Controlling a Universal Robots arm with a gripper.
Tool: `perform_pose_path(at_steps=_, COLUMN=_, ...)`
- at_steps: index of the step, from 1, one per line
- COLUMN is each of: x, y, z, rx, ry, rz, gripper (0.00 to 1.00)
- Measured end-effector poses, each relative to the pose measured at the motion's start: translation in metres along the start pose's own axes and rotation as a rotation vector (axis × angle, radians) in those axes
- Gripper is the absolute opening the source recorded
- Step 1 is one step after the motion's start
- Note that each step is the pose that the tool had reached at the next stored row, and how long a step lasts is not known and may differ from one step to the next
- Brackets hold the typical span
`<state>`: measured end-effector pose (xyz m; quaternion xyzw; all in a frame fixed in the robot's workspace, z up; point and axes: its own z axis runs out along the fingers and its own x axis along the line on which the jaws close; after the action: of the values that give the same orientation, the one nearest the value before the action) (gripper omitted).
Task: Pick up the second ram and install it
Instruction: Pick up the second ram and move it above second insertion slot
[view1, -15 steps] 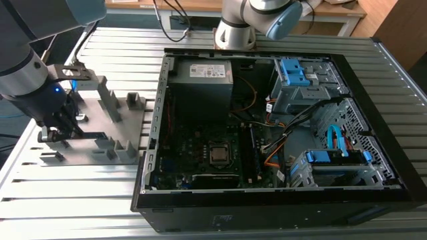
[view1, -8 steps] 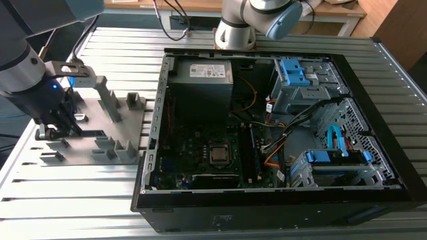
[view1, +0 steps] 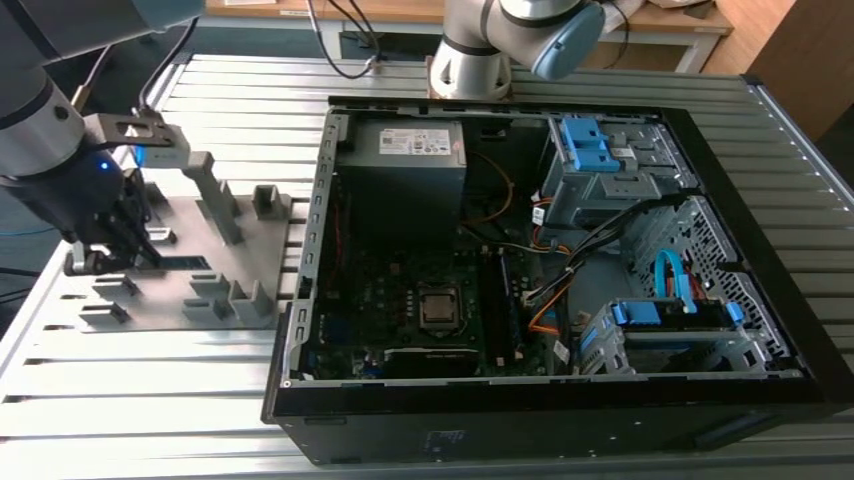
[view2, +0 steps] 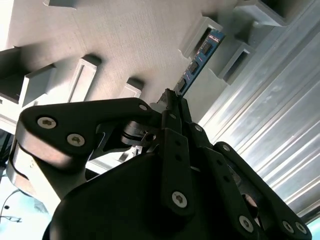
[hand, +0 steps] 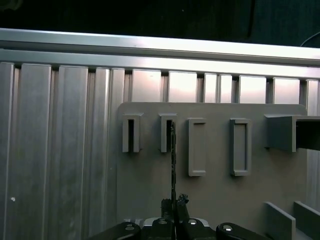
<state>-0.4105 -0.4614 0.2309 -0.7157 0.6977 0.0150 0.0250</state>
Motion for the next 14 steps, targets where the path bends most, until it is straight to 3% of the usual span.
perform_pose_path(at_steps=14, x=-0.0009, y=-0.0002, z=-0.0159, rx=0.0000, ry=0.0000, rz=0.000, gripper=0.14)
